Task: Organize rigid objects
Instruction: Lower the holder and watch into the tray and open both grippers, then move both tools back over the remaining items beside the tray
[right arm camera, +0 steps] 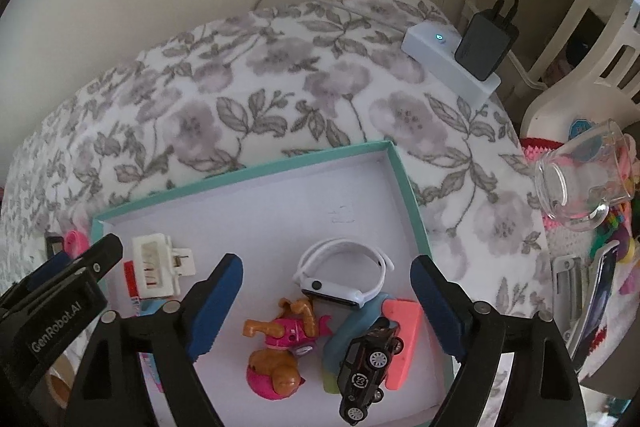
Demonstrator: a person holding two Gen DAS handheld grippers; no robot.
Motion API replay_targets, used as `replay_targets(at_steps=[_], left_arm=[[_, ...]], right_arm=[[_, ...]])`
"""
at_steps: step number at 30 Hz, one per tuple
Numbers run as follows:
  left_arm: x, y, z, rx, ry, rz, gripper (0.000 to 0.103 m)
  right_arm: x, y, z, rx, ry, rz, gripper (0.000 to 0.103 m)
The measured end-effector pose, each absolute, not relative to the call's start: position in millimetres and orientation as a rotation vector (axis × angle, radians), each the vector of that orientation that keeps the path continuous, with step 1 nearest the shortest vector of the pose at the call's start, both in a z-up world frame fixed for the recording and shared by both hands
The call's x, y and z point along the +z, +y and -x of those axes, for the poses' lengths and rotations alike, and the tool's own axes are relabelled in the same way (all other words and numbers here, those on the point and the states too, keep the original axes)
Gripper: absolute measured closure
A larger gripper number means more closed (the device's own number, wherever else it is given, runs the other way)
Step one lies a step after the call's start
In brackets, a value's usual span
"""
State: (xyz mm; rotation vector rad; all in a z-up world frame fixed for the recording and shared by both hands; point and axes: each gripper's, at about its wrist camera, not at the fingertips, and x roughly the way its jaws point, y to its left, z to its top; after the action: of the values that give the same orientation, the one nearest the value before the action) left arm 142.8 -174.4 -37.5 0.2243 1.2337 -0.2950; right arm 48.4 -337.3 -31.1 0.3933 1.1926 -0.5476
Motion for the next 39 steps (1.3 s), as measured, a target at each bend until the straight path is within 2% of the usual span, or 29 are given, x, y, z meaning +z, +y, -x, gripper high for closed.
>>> replay_targets(at_steps=[1, 3, 4, 7, 9, 22, 39], left_arm=[[-37, -172, -144, -0.287, 1.231, -0.221, 0.014], [-39, -168, -146, -0.267, 1.229, -0.218, 0.012], [-40, -167, -148, -0.258, 1.231, -0.219, 0.012], [-45, -160, -151, -0.227, 1.240, -0.220, 0.010], [-48, -155, -154, -0.207, 1.243, -0.218, 0.003], [-51, -116, -172, -0.158, 1.256, -0.203, 0.003], [-24, 8, -217, -0.046, 1.221, -0.062, 0.003]], right_arm=[[-30, -337, -48, -0.545, 1.190, -0.397, 0.014], [-31, -337, -49, -0.545, 1.190, -0.394, 0.001], [-32, -336, -49, -0.546, 1.191, -0.387, 0.000], [-34, -333, -53, -0.543, 1.194, -0.375, 0.000], [-34, -331, -55, -0.535, 1.197, -0.372, 0.000], [-35, -291, -76, -0.469, 1.199, -0.305, 0.000], [-21, -182, -121, -0.214, 1.094, -0.242, 0.000]])
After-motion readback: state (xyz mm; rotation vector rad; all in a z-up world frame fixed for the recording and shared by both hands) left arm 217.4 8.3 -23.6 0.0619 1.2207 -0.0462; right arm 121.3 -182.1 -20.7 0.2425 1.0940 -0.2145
